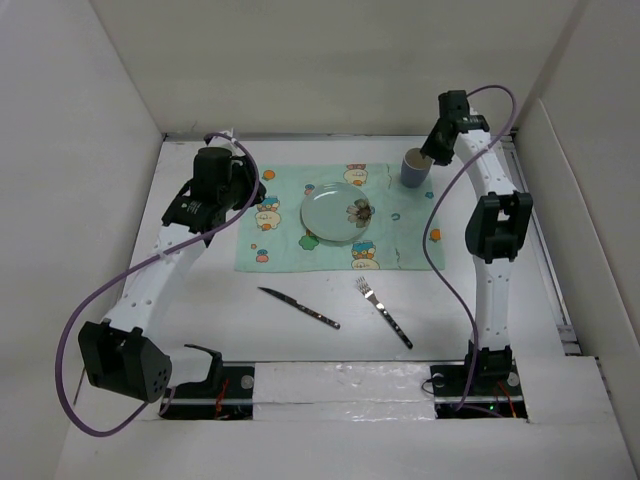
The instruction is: Set the dinner table for one person
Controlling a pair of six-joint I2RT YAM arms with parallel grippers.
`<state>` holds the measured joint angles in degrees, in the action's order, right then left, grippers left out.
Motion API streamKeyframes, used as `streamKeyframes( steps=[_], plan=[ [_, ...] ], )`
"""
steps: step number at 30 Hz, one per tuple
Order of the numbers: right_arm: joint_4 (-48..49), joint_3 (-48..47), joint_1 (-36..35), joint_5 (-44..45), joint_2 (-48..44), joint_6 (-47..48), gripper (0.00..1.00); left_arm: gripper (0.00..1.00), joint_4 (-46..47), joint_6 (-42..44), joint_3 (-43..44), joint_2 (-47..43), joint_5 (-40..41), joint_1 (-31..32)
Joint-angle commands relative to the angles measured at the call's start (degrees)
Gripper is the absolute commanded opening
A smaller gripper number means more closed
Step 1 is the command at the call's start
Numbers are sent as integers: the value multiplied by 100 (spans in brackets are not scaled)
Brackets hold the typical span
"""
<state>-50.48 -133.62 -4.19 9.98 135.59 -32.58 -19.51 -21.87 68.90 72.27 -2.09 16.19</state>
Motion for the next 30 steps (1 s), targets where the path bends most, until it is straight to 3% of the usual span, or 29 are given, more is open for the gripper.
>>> streamKeyframes(
  steps=[1,5,6,8,9,10,11,12,14,16,19,20,21,24,27,28,30],
  plan=[
    [266,-235,58,-312,-410,-100,45,30,131,77,114,-29,42,25],
    [406,63,172,-575,-1180,-117,46,30,96,104,263,15,7,25],
    [503,299,172,-689,-1428,-109,35,28,96,112,368,50,-20,25],
    [1123,1667,172,-847,-2121,-82,17,11,140,113,465,94,-142,25],
    [1667,2882,112,-1153,-3299,-73,0,0,149,104,579,138,-273,25],
    [1673,3495,111,-1339,-3311,-73,0,0,149,104,580,164,-275,25],
    [2169,4119,-28,-1575,-3702,-73,0,0,166,104,606,173,-405,25],
    [2357,4699,-134,-1874,-4455,-73,0,0,149,112,624,182,-450,25],
    [2464,6146,-424,-1999,-5109,-108,0,0,105,147,624,191,-468,25],
    [2132,6811,-951,-1939,-5846,-73,0,0,35,253,633,200,-407,25],
    [1402,7797,-1609,-1903,-6595,-178,0,10,-71,376,616,191,-293,25],
    [1018,7964,-1760,-1851,-6720,-327,2,12,-88,402,615,200,-284,25],
    [909,8235,-1918,-1755,-6834,-424,17,13,-80,403,615,200,-275,25],
    [488,8554,-2419,-1544,-6924,-679,46,15,-62,376,642,226,-353,25],
    [504,8695,-2868,-1577,-6626,-724,61,15,-27,359,633,226,-424,25],
    [434,8626,-3199,-1656,-6120,-593,65,15,-27,350,650,226,-450,25],
    [407,8521,-3342,-1657,-5923,-540,65,15,-27,350,642,209,-442,25]
  ],
)
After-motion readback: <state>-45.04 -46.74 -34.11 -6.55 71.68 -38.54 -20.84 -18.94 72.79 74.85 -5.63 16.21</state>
